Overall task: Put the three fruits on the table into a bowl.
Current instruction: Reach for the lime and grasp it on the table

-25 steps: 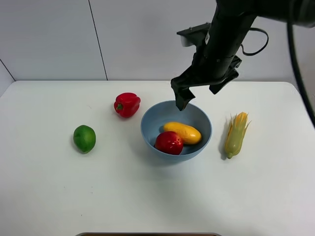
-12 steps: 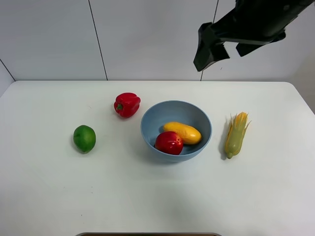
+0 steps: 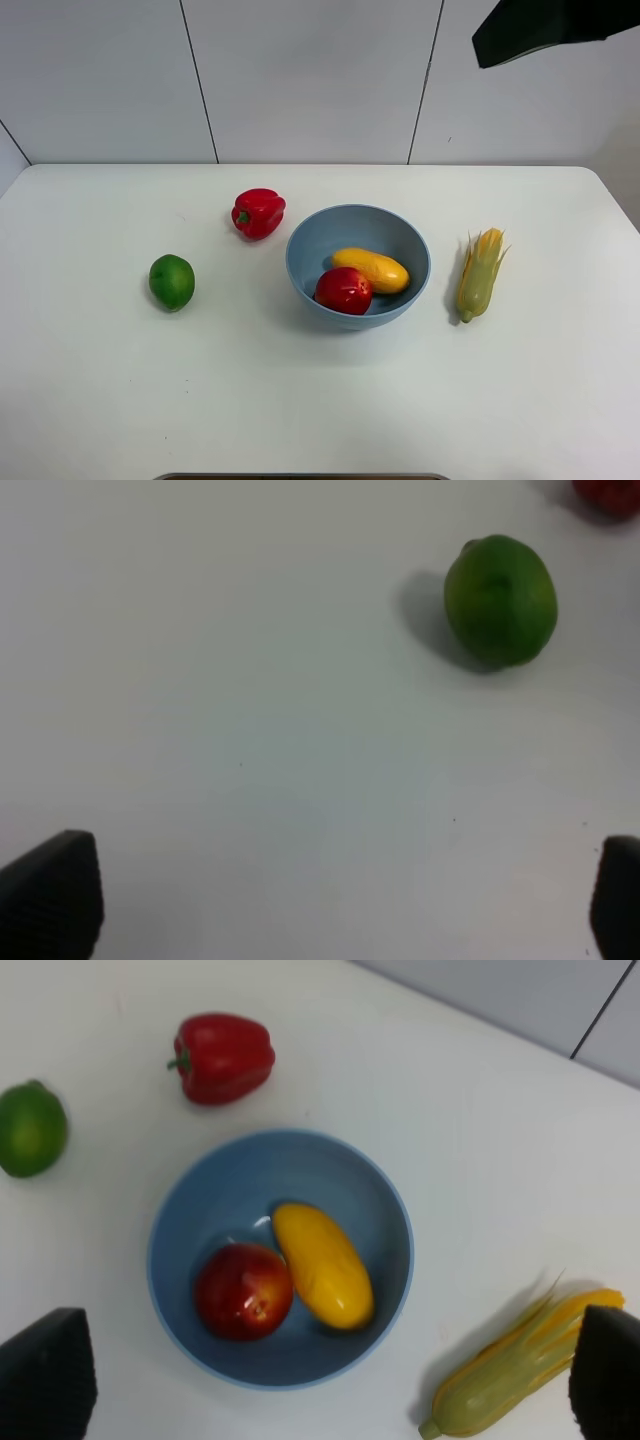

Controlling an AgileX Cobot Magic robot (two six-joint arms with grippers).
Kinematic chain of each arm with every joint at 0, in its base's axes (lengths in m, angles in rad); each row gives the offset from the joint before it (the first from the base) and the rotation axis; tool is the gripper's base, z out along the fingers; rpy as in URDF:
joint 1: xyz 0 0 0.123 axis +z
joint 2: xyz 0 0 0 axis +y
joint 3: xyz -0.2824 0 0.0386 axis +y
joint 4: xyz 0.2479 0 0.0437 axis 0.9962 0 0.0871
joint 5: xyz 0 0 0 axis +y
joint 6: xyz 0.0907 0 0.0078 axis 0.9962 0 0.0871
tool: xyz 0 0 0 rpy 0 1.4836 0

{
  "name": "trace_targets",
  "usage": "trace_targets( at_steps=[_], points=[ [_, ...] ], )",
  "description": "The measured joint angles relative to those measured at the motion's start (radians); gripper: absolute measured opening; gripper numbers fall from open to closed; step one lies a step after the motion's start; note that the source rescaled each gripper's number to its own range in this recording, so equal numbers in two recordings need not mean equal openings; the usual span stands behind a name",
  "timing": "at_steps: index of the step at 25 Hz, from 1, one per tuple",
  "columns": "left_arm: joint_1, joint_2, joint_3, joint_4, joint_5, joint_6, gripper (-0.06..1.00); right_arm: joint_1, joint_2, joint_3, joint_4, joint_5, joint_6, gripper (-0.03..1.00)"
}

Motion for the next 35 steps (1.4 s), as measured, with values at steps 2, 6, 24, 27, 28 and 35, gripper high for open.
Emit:
trace_targets(
  at_steps=[2,6,24,27,28,35],
  points=[
    [0.0,0.0,0.0,0.0,0.0,0.0,1.0,0.0,-0.033,0.0,0.0,0.001,0.007,0.86],
    [0.0,0.0,0.0,0.0,0.0,0.0,1.0,-0.054,-0.082,0.0,0.002,0.001,0.013,0.86],
    [0.0,0.0,0.0,0.001,0.0,0.0,1.0,-0.492,-0.648,0.585,-0.001,0.001,-0.001,0.86],
    [0.0,0.0,0.0,0.001,0.0,0.0,1.0,-0.54,-0.778,0.69,-0.001,0.001,-0.001,0.86],
    [0.0,0.0,0.0,0.001,0.0,0.0,1.0,-0.552,-0.82,0.72,-0.001,0.001,-0.001,0.86],
    [0.0,0.0,0.0,0.001,0.0,0.0,1.0,-0.575,-1.02,0.859,-0.02,0.002,-0.032,0.86]
  ],
)
